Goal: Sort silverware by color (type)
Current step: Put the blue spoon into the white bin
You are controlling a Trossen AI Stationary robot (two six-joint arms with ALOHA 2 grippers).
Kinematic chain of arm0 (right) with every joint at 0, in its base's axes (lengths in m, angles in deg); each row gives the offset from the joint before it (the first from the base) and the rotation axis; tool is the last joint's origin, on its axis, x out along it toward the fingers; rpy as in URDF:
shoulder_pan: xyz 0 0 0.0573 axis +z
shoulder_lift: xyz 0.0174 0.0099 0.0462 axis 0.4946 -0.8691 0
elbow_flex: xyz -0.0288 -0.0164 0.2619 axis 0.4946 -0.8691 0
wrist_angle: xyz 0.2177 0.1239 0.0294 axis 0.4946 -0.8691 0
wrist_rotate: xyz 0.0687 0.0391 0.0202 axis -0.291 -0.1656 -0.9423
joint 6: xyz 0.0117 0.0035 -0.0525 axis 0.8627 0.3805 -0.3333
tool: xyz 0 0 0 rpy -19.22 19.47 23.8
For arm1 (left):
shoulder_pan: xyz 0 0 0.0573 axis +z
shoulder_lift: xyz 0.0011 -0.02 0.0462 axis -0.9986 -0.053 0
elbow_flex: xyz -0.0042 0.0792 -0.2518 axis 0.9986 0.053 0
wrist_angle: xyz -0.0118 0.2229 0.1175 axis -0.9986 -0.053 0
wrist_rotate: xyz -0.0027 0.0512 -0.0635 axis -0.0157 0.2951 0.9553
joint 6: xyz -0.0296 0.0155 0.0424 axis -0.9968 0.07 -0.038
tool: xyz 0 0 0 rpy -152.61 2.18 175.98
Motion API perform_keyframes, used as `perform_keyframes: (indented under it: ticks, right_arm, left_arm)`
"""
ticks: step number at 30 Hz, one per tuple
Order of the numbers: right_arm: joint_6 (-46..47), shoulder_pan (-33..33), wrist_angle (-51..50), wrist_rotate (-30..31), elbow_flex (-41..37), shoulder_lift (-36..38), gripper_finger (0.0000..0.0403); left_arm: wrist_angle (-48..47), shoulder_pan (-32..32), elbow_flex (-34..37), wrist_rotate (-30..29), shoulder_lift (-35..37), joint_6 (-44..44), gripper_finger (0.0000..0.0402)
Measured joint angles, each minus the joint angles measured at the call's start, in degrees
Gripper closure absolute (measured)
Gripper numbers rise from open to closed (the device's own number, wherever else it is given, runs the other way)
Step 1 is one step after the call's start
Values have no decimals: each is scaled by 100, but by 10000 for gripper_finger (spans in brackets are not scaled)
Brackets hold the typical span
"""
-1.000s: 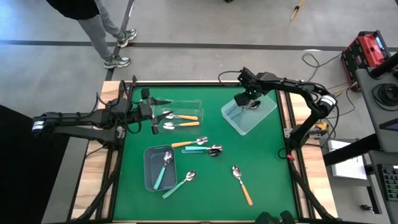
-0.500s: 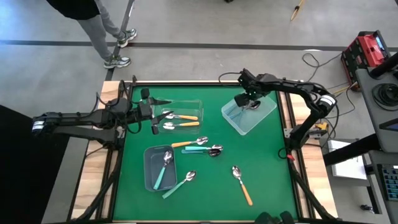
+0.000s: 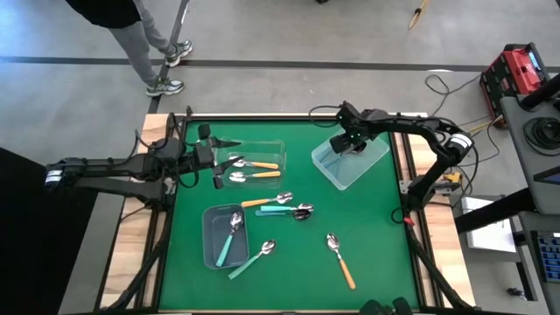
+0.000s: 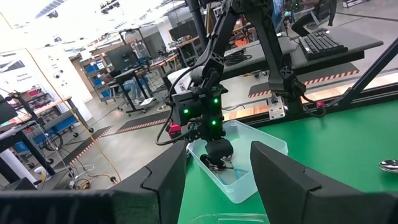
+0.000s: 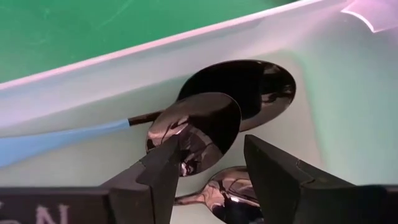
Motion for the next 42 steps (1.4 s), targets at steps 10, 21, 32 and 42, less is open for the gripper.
perform_keyframes:
  ticks: [10,21,32,42]
  right_arm:
    - [36,0,300,0,-153,-2,273]
    - [132,0,313,0,-156,-2,333]
    - [132,0,330,-1,-153,2,391]
    - [251,4,52,-4,-7,108,394]
  left_arm:
    - [-2,0,0,0,0,0,239]
    - [-4,-1,0,0,2,0,239]
    - [-5,-2,0,0,1,0,239]
    - [-4,-2,0,1,1,0,239]
